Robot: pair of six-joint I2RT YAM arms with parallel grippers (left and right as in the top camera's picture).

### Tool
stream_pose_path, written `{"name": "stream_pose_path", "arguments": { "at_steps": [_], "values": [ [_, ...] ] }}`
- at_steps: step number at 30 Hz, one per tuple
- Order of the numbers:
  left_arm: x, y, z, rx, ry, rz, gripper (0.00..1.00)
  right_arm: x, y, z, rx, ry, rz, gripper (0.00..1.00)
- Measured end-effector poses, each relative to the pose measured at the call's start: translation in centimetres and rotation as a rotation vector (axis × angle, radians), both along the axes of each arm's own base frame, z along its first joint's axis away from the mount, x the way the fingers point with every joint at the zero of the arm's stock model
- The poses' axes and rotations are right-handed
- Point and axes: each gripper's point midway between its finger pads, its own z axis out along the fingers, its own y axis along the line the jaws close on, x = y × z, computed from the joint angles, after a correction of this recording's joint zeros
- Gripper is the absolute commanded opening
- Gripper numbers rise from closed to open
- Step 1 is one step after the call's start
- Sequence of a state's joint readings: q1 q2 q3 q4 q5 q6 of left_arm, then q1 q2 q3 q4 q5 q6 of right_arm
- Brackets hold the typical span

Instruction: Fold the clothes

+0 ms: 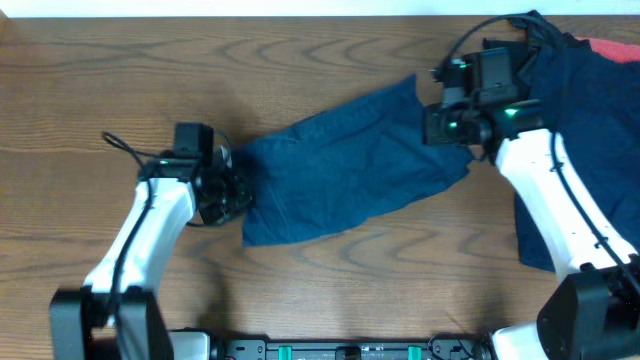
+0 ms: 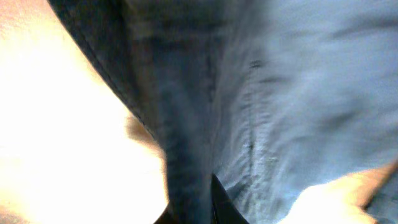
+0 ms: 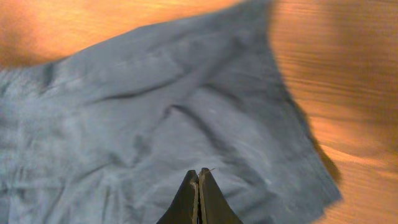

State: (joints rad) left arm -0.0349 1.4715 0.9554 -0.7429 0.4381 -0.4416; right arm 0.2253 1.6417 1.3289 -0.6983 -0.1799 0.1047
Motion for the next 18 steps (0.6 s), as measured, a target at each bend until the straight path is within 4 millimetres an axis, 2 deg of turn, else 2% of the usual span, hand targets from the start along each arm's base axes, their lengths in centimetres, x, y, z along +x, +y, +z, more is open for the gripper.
{"name": "stream_pose_path", "arguments": {
  "at_steps": [3,6,13,16,18],
  "values": [
    [1.0,0.0,3.5,-0.002,-0.099,-0.005,0.06,-0.5,2.7,-1.2,0.004,0.021,0.072,0.01],
    [1.0,0.0,5.2,-0.003,-0.145,-0.008,0.06,-1.0,5.2,-3.6,0.002,0.07,0.134,0.01],
    [0.2,0.0,5.7,-0.002,-0.144,-0.012,0.06,-2.7,12.3,-9.7,0.072,0.173,0.313,0.01],
    [-0.1,0.0,6.1,0.0,-0.134,-0.015,0.06,-4.6,15.5,-12.3,0.089,0.222,0.397,0.01],
    [0.4,0.0,7.0,0.0,-0.157,-0.018,0.06,-6.1,17.3,-13.9,0.086,0.253,0.445,0.01]
  ]
}}
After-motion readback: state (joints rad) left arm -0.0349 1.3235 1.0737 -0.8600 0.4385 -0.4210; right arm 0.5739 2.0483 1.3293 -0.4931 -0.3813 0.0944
